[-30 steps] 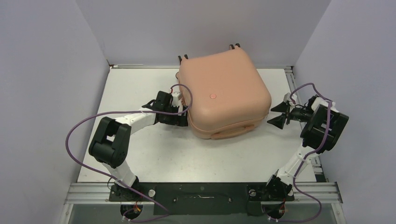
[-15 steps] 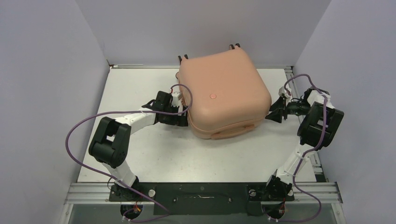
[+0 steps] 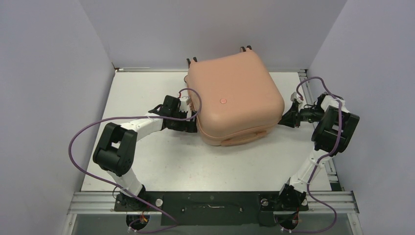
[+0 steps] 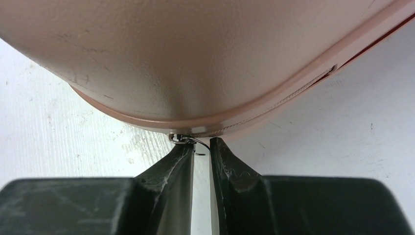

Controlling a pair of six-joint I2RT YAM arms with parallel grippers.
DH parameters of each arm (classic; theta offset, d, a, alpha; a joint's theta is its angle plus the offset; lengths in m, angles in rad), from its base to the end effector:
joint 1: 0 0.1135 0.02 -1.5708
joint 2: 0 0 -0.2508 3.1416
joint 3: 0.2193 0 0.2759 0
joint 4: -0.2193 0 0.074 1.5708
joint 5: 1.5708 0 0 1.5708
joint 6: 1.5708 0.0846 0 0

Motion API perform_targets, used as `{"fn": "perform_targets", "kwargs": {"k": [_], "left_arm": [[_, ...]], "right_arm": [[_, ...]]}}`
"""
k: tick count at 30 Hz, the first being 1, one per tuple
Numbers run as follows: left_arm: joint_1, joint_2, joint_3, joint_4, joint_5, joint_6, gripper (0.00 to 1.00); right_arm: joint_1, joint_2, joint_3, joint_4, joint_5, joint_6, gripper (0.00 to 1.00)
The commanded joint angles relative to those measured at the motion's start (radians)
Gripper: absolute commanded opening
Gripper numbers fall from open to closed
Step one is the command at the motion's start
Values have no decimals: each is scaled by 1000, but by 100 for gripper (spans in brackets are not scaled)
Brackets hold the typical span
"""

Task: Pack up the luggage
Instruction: Zip the luggage at the center of the board.

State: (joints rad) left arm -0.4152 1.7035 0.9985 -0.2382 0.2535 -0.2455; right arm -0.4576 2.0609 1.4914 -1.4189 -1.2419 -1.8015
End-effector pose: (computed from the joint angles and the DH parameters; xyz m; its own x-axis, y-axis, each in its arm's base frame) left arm 0.3471 -0.1762 0.1071 -0.8461 0.1159 -0.5203 0.3295 0.8810 -0.3396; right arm 0.3548 -0.0855 0.1475 -0.2866 -0.2094 -0.9349 -0.9097 0.3657 0.1970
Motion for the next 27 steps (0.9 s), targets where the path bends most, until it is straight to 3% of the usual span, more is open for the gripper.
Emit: {"fn": "perform_targets", "kwargs": {"k": [1, 12, 19, 25, 27], "left_arm": [[2, -29, 2, 56, 46, 9, 96], [6, -26, 6, 54, 20, -6, 96], [5, -28, 4, 54, 19, -6, 96], [6, -28, 3, 54, 15, -5, 96], [6, -28, 2, 54, 15, -2, 96]], "right_arm": [[-12, -47, -23, 19, -83, -30, 5], [-75, -209, -175, 58, -61, -1, 5], [-87, -327, -306, 330, 4, 243, 5], [-87, -381, -349, 389, 8, 261, 6], [-90, -408, -360, 446, 11, 301, 13]]}}
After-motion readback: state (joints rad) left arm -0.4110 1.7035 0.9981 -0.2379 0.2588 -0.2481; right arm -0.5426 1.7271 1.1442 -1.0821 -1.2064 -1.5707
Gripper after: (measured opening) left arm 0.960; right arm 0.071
